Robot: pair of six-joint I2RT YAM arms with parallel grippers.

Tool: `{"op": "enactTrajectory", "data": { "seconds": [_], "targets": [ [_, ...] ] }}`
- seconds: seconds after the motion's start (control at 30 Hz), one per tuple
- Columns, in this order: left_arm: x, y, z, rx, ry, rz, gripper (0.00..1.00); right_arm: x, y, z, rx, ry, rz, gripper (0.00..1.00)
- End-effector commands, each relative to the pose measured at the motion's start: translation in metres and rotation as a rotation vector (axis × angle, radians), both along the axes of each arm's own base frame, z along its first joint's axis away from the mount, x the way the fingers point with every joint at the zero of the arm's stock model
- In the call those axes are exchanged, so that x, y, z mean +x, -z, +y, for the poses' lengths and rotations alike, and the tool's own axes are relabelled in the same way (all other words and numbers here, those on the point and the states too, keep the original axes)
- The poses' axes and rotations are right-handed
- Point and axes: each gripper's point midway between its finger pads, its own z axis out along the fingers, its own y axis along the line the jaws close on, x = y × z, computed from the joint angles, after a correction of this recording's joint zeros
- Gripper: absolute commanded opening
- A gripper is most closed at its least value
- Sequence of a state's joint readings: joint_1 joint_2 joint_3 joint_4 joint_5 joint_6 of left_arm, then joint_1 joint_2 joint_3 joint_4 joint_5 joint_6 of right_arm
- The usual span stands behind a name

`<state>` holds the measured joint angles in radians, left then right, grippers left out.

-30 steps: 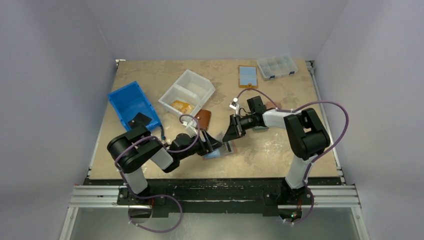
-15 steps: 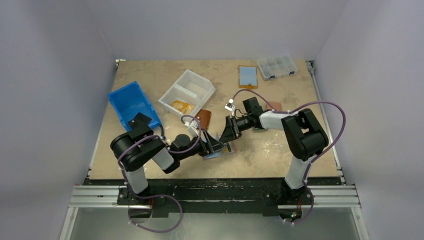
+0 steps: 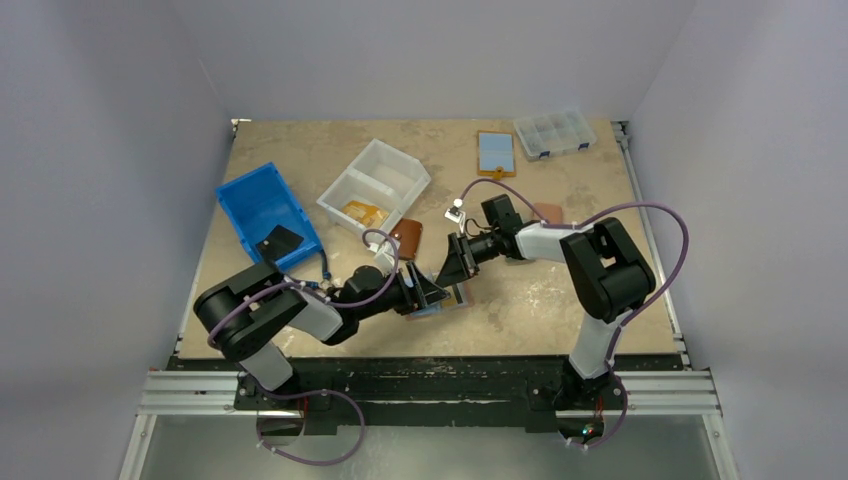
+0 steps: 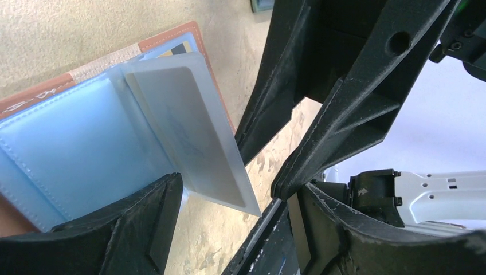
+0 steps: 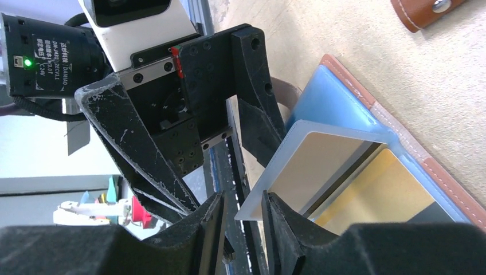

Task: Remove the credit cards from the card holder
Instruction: Remove the credit card from the card holder.

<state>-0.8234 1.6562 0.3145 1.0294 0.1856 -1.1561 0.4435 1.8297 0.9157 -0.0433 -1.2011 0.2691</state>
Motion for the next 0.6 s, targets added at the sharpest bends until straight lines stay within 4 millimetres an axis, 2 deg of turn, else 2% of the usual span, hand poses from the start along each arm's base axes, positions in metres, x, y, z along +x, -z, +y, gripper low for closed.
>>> {"op": "enactTrajectory", "data": {
  "seconds": [0.0,0.23,0.37,0.57],
  "targets": [
    [0.015,0.015,0.015,0.155,-0.089,-0.008,0.7,-0.022,-0.022,0.006,0.094,-0.094,0.065,0.35],
    [0.017,0.02,0.023,0.214,-0.12,0.002,0.68,-0.023,-0.021,0.007,0.093,-0.097,0.067,0.23],
    [0.017,0.024,0.023,0.217,-0.123,0.011,0.54,-0.021,-0.016,0.007,0.073,-0.086,0.071,0.16],
    [0.02,0.031,0.033,0.262,-0.162,0.016,0.45,-0.019,-0.021,0.008,0.097,-0.114,0.016,0.14]
  ]
}}
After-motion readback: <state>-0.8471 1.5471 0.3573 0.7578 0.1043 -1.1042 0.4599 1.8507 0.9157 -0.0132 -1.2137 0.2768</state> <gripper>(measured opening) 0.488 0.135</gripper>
